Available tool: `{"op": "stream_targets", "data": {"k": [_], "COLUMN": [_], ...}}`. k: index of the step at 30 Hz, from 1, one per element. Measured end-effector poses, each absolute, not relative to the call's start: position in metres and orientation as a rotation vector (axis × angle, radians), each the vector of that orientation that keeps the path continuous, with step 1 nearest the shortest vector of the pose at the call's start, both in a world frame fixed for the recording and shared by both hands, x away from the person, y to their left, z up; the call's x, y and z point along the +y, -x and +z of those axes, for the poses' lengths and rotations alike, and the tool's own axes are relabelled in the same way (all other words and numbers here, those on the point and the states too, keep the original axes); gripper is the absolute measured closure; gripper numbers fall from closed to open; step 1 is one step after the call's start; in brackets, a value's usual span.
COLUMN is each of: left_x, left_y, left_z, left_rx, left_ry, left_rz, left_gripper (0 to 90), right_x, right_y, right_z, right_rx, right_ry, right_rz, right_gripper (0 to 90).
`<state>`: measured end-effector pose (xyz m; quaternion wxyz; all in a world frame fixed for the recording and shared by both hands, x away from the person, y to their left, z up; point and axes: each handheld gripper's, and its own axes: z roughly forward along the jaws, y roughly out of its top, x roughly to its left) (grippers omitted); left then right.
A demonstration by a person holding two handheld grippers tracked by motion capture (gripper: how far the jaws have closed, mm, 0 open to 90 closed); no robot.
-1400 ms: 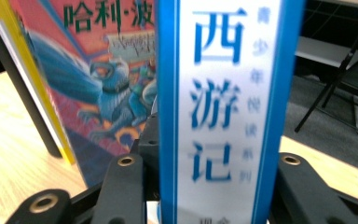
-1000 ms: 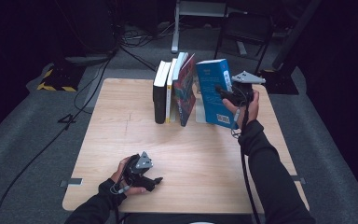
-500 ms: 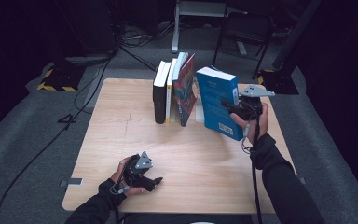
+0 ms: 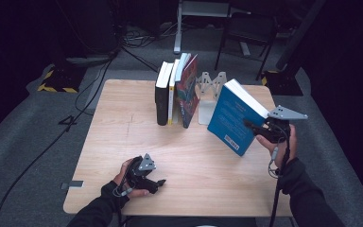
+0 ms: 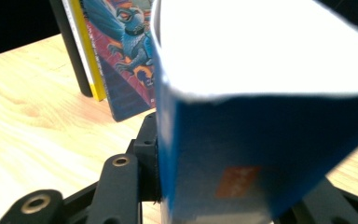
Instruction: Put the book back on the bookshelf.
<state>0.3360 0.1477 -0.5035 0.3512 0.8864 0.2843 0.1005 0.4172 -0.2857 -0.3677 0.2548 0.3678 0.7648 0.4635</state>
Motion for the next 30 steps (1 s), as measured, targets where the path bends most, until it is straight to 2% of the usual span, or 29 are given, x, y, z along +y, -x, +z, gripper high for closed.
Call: {"op": "stream_targets", "data": {"k": [15, 21, 27, 30], "left_x": [0.148, 0.148, 0.148, 0.148], "left_y": [-0.336, -0.336, -0.336, -0.336], "left_z": [-0.503, -0.504, -0.504, -0.504], "left_rx": [0.734, 0.730, 0.730, 0.730], "left_ry": [-2.296, -2.297, -2.295, -2.294], "left_rz": [0.263, 0.264, 0.261, 0.261], "left_gripper": [15.4, 15.3, 15.3, 15.3], "right_x": [-0.276, -0.273, -0.263, -0.245], "right_y": [-0.425, -0.437, -0.443, -0.448], "right_z": [-0.320, -0.315, -0.308, -0.299], "right_rx": [2.235, 2.311, 2.333, 2.333], "right_ry": [-0.945, -0.952, -0.937, -0.908], "right_rz": [1.140, 1.136, 1.113, 1.088], "right_gripper": [52.7, 58.2, 59.9, 60.1]}}
